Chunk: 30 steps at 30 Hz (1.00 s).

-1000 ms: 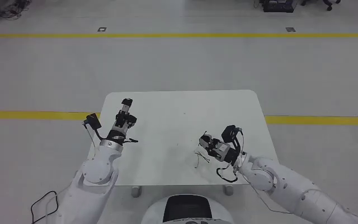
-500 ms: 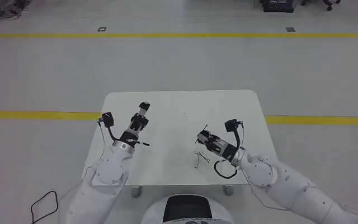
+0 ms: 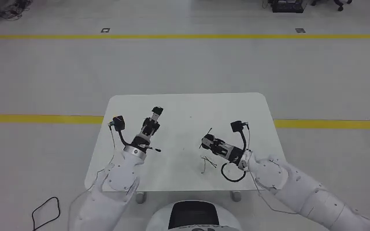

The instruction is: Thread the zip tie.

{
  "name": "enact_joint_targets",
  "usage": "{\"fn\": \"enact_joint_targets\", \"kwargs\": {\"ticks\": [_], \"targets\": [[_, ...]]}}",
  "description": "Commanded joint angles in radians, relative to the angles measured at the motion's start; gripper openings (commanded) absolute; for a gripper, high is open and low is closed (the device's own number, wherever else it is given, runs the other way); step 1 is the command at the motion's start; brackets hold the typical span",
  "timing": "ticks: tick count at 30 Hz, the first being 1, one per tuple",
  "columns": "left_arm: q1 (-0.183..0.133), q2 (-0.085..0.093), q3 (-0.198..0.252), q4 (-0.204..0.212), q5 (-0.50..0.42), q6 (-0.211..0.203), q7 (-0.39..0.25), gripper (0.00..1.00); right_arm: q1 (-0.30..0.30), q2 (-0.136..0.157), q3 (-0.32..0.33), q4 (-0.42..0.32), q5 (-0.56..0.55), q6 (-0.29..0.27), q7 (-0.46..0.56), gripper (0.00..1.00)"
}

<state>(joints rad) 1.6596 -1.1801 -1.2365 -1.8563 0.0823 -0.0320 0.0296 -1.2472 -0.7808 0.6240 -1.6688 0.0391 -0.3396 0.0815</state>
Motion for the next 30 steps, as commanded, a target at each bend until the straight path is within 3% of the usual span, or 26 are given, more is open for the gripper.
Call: {"fn": "enact_joint_targets", "kwargs": {"ticks": [1,7,9,19,22,28,30], "targets": [[0.000,0.001,0.009,0.012,0.077,-0.015,0.013,1.00,-0.005,-0.005,0.011,0.013,0.031,0.001,-0.002,0.00],[-0.002,0.004,0.055,0.049,0.344,-0.025,0.052,1.00,-0.015,-0.026,0.039,0.032,0.151,0.000,0.040,0.00],[-0.011,0.004,0.068,0.056,0.391,-0.035,0.057,1.00,-0.014,-0.032,0.045,0.036,0.175,0.000,0.075,0.00],[-0.013,0.004,0.068,0.056,0.400,-0.035,0.057,1.00,-0.020,-0.037,0.052,0.041,0.184,0.007,0.070,0.00],[-0.017,0.011,0.080,0.048,0.604,-0.030,0.076,1.00,-0.025,-0.046,0.059,0.055,0.236,0.000,0.107,0.00],[-0.027,0.016,0.127,0.062,0.970,0.038,0.140,1.00,-0.020,-0.063,0.083,0.089,0.316,0.001,0.173,0.00],[-0.026,0.015,0.133,0.072,0.988,0.054,0.159,1.00,-0.019,-0.067,0.089,0.094,0.318,0.002,0.170,0.00]]}}
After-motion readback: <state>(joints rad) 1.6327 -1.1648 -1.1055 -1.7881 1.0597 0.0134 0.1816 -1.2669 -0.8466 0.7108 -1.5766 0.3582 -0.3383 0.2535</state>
